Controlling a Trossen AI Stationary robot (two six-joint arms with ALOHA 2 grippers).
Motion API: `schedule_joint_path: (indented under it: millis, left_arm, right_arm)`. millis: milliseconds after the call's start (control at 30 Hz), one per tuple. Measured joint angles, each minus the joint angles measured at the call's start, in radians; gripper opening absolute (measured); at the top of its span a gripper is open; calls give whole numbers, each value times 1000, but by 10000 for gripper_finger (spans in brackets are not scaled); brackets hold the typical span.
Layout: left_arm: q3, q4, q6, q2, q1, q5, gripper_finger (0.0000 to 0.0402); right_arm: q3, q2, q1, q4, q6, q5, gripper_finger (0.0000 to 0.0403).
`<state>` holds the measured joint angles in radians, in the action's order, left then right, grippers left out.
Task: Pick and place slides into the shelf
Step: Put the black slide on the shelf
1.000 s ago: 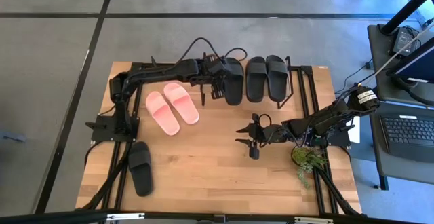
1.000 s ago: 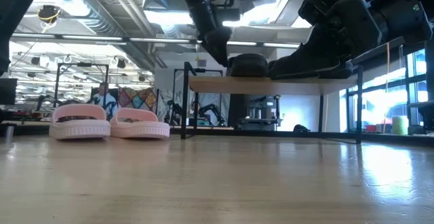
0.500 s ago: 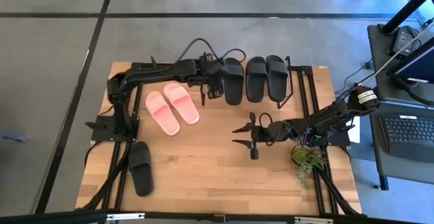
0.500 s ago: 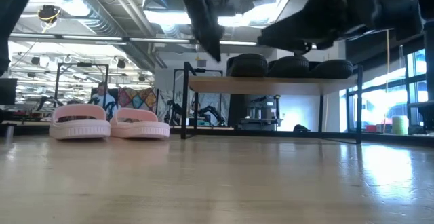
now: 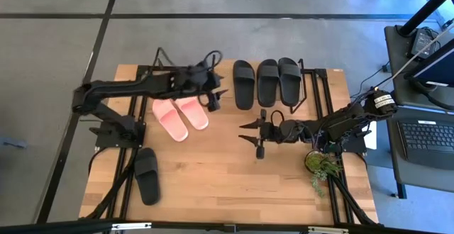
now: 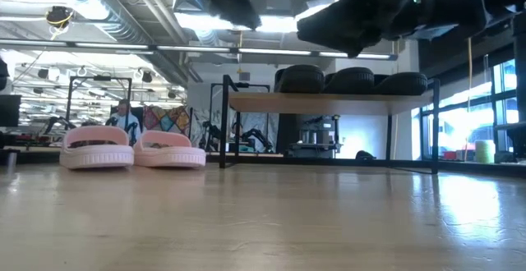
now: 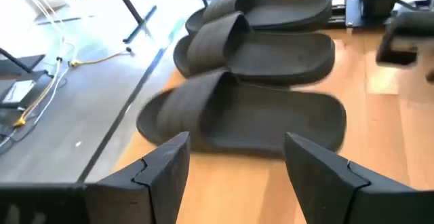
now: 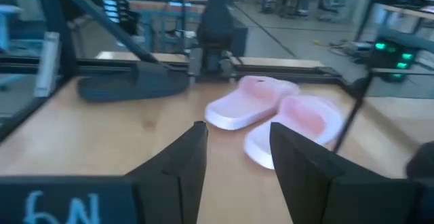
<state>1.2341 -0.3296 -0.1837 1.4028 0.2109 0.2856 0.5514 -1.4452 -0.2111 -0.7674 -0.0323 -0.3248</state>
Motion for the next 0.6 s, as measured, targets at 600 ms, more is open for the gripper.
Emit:
schedule_joint_path:
  millis: [600]
  left_arm:
    - [-251, 340, -7, -23, 68, 42, 228]
  right_arm:
    - [59, 0, 85, 213, 57, -59, 162]
